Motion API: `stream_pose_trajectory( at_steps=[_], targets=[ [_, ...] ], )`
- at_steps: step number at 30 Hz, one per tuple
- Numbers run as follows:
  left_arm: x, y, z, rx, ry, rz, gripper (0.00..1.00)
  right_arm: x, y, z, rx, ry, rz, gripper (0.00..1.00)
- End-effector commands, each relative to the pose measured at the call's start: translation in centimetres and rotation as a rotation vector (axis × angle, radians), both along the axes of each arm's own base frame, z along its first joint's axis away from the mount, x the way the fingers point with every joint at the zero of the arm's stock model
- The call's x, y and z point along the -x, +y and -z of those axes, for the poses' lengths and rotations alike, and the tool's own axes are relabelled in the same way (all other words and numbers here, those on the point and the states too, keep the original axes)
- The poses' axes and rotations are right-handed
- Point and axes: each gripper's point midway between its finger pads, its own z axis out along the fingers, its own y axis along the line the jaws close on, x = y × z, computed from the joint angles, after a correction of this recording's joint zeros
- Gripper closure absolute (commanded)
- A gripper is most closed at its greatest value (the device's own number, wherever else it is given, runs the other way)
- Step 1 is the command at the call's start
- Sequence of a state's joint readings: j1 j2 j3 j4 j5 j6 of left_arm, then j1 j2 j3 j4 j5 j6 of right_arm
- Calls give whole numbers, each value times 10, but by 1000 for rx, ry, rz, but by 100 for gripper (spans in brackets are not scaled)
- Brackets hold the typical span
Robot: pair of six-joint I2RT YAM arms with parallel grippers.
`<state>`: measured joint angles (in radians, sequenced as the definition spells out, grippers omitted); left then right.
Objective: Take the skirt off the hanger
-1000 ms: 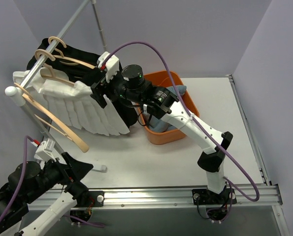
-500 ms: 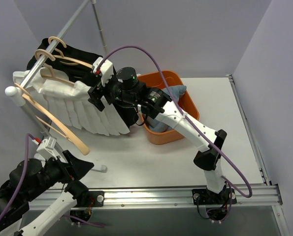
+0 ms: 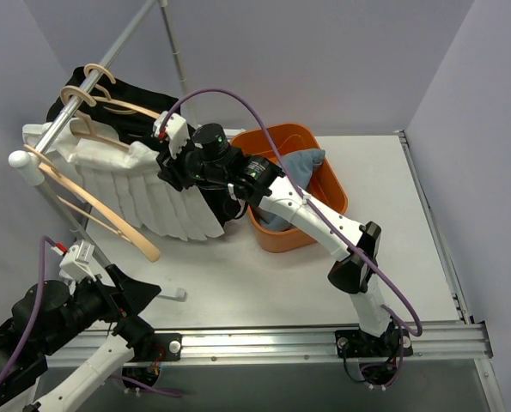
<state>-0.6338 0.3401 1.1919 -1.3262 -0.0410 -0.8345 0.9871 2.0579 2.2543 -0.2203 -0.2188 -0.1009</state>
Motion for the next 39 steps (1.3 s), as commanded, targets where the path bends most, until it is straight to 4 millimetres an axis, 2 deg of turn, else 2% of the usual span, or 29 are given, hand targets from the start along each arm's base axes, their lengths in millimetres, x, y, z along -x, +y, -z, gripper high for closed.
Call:
stream_pose_trajectory(
  at_steps=[1, 3, 4, 14, 17, 22, 24, 26, 29, 36, 39],
  targets=[
    [4, 4, -8, 23, -11, -15, 12, 0, 4, -31, -69, -61, -37, 76],
    [5, 3, -8, 23, -11, -8, 12, 3, 4, -35, -67, -72, -61, 98],
    [5, 3, -7, 22, -10, -5, 12, 6, 4, -37, -69, -76, -73, 100],
    [5, -3, -5, 23, 1, 21, 14, 31, 8, -62, -93, -109, -186, 100],
    [4, -4, -4, 22, 2, 23, 14, 42, 9, -77, -108, -150, -203, 100],
    [3, -6, -6, 29, -2, 31, 16, 47, 7, -110, -188, -186, -190, 100],
    [2, -7, -7, 29, -2, 31, 16, 45, 11, -111, -200, -179, -186, 100],
    [1, -8, -7, 26, -2, 33, 16, 46, 12, -122, -231, -179, -187, 100],
    [1, -8, -7, 27, -3, 33, 17, 45, 18, -121, -257, -147, -194, 100],
    [6, -11, -9, 42, -2, 64, 19, 29, 34, -96, -264, -80, -187, 100],
    [8, -13, -10, 43, -3, 81, 19, 20, 36, -91, -282, -49, -174, 100]
  ],
)
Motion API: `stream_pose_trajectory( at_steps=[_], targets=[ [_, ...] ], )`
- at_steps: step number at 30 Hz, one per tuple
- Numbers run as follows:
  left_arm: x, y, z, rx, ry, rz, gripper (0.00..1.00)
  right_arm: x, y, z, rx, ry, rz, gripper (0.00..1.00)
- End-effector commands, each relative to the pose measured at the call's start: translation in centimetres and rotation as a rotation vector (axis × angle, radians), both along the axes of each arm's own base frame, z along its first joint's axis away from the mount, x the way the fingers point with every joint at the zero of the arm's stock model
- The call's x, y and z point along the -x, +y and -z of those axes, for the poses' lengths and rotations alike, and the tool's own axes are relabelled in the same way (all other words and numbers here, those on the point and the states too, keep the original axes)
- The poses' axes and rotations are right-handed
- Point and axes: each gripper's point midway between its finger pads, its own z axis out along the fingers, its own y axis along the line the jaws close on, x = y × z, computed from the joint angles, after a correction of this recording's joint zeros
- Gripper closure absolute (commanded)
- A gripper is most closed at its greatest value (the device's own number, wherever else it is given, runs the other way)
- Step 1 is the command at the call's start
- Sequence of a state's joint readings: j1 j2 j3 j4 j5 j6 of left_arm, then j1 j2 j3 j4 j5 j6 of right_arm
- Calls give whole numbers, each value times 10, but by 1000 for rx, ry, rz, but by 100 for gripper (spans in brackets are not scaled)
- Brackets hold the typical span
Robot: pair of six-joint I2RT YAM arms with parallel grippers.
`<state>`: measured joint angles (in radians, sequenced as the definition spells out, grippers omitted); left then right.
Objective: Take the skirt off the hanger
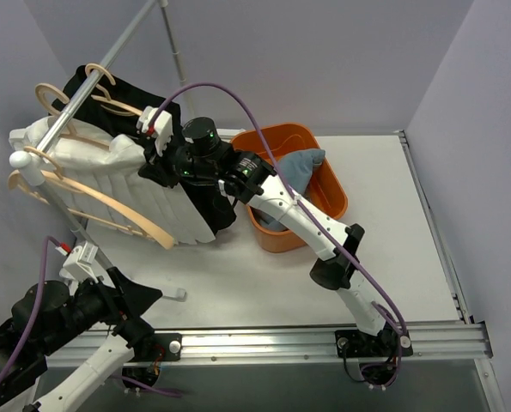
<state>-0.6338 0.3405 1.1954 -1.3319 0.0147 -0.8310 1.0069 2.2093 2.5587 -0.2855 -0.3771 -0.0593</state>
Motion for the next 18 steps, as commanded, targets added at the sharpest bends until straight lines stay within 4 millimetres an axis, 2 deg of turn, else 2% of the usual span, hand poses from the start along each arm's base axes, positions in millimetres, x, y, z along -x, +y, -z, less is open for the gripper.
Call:
stream_pose_trajectory(
  at_steps=[1, 6, 8, 10, 11, 13, 14, 15, 18],
  targets=[
    [1, -8, -10, 28, -20, 38, 19, -11, -2, -56, -185, -51, 2, 100],
    [1, -11, -14, 25, -28, 62, 19, -25, -5, -38, -172, 21, 23, 100],
    [1, -12, -19, 28, -40, 71, 19, -30, -6, -26, -147, 49, 34, 100],
    [1, -15, -23, 26, -55, 93, 19, -30, -9, -21, -134, 65, 39, 100],
    [-1, -17, -24, 21, -54, 102, 19, -32, -10, -8, -108, 82, 50, 100],
    [-2, -21, -32, 21, -83, 129, 19, -28, -17, -8, -95, 96, 55, 100],
    [-3, -26, -34, 10, -82, 164, 19, -27, -19, 10, -60, 123, 63, 100],
    [-3, -29, -40, 12, -100, 183, 19, -23, -25, 6, -57, 125, 64, 100],
    [-10, -39, -49, -18, -117, 238, 19, -12, -41, 19, -17, 173, 82, 100]
  ],
)
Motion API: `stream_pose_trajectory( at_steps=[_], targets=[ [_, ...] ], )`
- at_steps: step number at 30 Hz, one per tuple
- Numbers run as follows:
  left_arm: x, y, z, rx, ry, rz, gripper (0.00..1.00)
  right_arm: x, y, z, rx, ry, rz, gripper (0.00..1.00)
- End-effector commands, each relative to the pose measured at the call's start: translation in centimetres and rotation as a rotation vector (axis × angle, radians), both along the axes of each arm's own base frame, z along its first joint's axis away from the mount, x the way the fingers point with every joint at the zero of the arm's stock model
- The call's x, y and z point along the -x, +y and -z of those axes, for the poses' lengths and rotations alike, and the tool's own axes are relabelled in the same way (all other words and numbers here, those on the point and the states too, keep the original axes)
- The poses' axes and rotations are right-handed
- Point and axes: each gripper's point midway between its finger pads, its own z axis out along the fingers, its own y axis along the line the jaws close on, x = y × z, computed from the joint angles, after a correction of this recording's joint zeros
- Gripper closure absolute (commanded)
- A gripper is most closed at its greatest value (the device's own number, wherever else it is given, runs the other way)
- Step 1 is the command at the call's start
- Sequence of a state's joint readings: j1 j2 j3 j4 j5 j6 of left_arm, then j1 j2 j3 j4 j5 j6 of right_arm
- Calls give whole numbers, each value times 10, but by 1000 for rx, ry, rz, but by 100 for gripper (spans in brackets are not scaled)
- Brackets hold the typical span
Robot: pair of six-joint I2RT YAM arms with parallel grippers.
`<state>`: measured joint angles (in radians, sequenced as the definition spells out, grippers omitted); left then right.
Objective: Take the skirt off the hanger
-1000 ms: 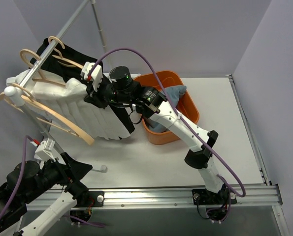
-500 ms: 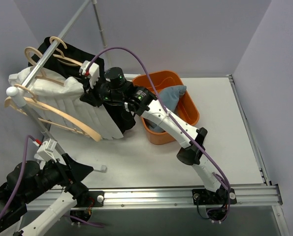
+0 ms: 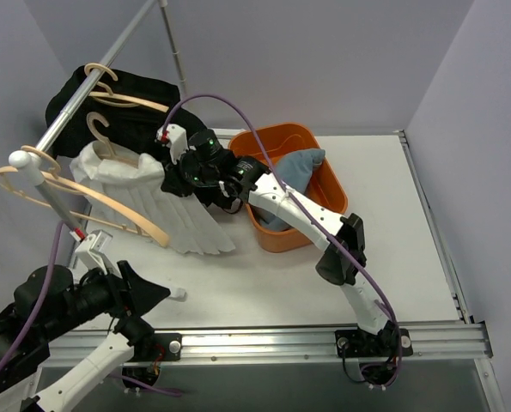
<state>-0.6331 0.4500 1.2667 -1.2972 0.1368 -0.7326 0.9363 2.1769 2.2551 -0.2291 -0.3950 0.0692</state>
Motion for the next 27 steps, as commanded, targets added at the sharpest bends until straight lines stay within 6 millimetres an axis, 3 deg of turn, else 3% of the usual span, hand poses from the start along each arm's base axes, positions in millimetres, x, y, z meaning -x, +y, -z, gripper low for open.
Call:
stream_pose_trajectory(
  at_steps=[1, 2, 3, 4, 5, 6, 8, 10, 12, 13, 14, 18, 19, 21, 27],
  targets=[
    [-12, -18, -30, 3, -95, 93, 20, 21, -26, -80, -143, -65, 13, 100],
    [-19, -22, -33, -14, -96, 98, 20, 27, -36, -88, -152, -63, 23, 100],
    [-21, -25, -37, -12, -102, 107, 20, 29, -41, -73, -119, -38, 34, 100],
    [-22, -26, -46, 0, -123, 112, 20, 32, -45, -70, -110, -30, 38, 100],
    [-29, -31, -52, 3, -129, 115, 20, 39, -56, -83, -127, -38, 42, 100],
    [-32, -34, -57, 9, -136, 117, 20, 44, -61, -70, -103, -9, 47, 100],
    [-40, -42, -75, 38, -165, 122, 20, 54, -76, -79, -107, -2, 61, 100],
    [-49, -51, -83, 44, -165, 128, 21, 64, -89, -68, -70, 29, 79, 100],
    [-55, -54, -100, 75, -187, 116, 22, 79, -107, -84, -97, 32, 88, 100],
    [-62, -59, -102, 74, -178, 106, 23, 83, -114, -71, -74, 51, 104, 100],
    [-65, -61, -116, 104, -204, 102, 23, 93, -126, -85, -100, 43, 107, 100],
    [-77, -67, -152, 163, -274, 78, 23, 124, -156, -77, -90, 106, 121, 100],
    [-85, -70, -159, 168, -285, 63, 23, 132, -161, -63, -70, 146, 129, 100],
    [-87, -71, -180, 192, -331, 59, 23, 152, -178, -74, -105, 141, 139, 100],
    [-109, -76, -202, 166, -374, 28, 25, 195, -209, -84, -152, 205, 139, 100]
  ],
)
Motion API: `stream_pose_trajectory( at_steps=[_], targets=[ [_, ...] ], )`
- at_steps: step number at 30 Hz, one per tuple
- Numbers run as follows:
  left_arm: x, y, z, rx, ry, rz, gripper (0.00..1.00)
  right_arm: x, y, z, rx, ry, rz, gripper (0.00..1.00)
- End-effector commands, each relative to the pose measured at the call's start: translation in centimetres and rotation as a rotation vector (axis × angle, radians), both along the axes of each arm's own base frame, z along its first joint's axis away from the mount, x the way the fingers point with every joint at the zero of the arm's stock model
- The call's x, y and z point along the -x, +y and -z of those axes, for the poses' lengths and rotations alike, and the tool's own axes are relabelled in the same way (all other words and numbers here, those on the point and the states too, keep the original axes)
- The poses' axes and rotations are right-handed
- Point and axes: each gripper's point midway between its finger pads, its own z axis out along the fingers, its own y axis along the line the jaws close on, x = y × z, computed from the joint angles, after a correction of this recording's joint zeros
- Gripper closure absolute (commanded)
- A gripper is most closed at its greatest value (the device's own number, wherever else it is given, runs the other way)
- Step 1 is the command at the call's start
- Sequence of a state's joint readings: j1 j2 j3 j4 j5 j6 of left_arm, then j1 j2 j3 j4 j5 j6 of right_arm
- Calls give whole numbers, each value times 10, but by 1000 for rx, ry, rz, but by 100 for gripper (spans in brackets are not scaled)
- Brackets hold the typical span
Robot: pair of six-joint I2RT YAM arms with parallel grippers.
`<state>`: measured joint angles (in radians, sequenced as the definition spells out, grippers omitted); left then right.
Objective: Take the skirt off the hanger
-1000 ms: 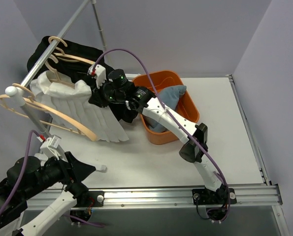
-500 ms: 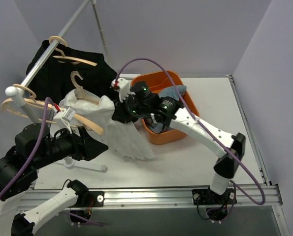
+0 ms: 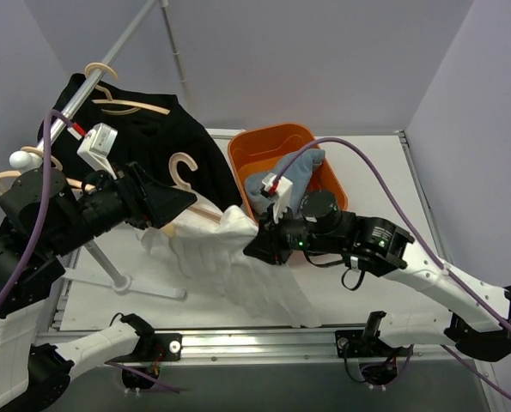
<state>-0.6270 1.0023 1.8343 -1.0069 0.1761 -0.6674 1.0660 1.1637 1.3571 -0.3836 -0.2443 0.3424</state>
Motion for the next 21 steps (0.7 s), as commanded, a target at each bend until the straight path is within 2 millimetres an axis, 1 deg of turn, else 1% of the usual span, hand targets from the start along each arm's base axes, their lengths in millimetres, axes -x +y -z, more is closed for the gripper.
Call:
stream_pose_trajectory(
  at_steps=[1, 3, 4, 6, 9, 12, 13, 15, 17, 21],
  targets=[
    [-16, -4, -26, 9, -87, -24, 26, 10, -11, -40, -131, -7, 49, 100],
    [-19, -2, -22, -53, -89, -24, 27, 15, -19, -51, -158, 11, 64, 100],
    [-21, -4, -26, -63, -95, -16, 27, 16, -21, -55, -170, 15, 66, 100],
    [-20, -7, -19, -101, -78, 15, 28, 21, -25, -69, -214, 26, 68, 100],
    [-21, -9, -13, -121, -59, 28, 30, 26, -28, -84, -249, 26, 56, 100],
    [-21, -10, -9, -128, -55, 29, 33, 28, -30, -89, -257, 29, 49, 100],
    [-22, -10, -7, -134, -51, 30, 38, 29, -31, -92, -263, 28, 51, 100],
    [-23, -9, -3, -159, -47, 34, 40, 31, -31, -96, -276, 30, 41, 100],
    [-26, -10, 4, -190, -37, 38, 40, 33, -29, -101, -296, 39, 29, 100],
    [-27, -10, 8, -216, -38, 43, 40, 36, -29, -106, -322, 50, 23, 100]
  ],
)
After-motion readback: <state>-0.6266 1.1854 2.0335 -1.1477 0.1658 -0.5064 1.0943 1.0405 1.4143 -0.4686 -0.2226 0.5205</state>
